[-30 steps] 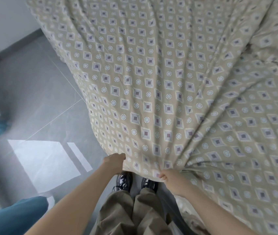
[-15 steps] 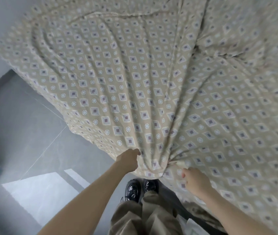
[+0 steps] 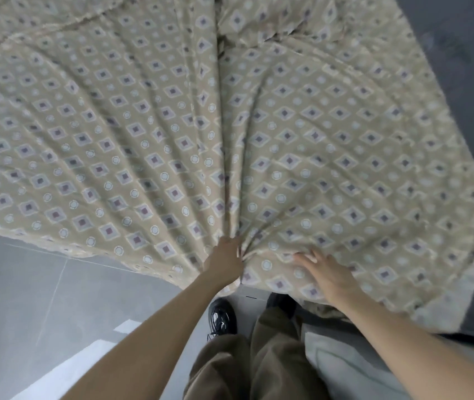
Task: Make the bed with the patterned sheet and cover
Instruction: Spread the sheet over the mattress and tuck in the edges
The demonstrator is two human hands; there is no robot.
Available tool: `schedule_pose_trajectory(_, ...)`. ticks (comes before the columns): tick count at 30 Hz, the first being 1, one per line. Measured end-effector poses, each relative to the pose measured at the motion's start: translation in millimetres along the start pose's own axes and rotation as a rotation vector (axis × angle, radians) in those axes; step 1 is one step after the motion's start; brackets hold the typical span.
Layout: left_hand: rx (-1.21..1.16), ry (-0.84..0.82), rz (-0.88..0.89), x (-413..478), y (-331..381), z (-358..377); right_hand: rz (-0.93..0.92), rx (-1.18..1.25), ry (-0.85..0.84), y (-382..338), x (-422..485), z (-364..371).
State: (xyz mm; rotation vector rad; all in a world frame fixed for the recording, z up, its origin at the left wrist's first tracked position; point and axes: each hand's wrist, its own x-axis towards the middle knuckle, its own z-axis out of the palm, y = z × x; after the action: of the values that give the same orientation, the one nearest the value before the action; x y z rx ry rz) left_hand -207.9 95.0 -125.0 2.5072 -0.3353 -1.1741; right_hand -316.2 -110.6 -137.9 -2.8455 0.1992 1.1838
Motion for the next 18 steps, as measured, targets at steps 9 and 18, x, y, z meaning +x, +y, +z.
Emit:
schedule_pose_trajectory(9, 0.156, 0.034, -0.097, 51.5, 32.0, 31.2, -0.123, -0.195, -0.018, 19.2, 35.9, 9.0)
schedule_pose_trajectory(18, 0.313, 0.096, -0.276, 77.5, 55.5, 25.6, 0.14, -0.304, -0.128, 38.4, 26.4, -5.8)
